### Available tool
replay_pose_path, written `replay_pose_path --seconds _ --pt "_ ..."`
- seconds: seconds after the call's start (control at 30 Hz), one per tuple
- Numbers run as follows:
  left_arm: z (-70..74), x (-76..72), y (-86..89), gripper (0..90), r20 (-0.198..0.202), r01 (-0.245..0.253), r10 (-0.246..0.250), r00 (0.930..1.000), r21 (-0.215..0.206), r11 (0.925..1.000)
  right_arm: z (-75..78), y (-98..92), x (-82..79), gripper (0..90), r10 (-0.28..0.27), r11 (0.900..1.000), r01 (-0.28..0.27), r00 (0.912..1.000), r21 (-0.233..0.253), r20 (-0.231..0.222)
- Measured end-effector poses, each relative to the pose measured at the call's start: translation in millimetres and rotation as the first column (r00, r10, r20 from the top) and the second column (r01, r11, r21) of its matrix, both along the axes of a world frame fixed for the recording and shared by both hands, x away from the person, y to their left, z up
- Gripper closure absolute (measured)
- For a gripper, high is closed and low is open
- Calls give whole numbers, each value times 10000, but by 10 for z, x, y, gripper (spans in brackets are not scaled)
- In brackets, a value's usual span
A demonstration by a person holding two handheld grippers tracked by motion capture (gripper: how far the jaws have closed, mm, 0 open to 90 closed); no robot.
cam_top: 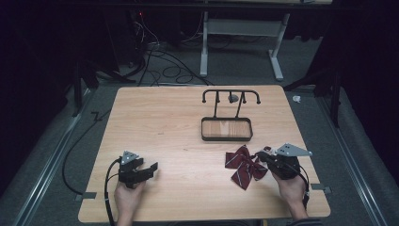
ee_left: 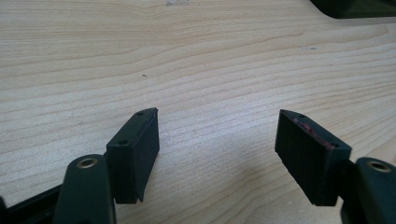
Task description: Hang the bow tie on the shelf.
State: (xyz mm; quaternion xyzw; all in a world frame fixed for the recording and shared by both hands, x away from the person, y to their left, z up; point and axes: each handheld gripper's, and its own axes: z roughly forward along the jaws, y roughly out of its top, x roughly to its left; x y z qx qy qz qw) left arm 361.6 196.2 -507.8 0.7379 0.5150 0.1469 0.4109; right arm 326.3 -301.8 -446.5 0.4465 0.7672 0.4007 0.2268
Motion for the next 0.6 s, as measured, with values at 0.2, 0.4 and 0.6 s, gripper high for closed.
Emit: replay_pose_path --seconds 0.2,0.4,0.6 --pt "-1 1 2 311 -4 -4 4 10000 -38 10000 170 71 56 900 349 9993 -346 9988 -108 333" --pt "-1 1 4 310 -8 -11 11 10000 -56 10000 372 146 118 900 731 9972 -720 9951 -182 669" --pt "-1 2 4 310 -12 -10 10 10000 -68 10000 560 212 197 900 1026 9947 -1027 9907 -27 895"
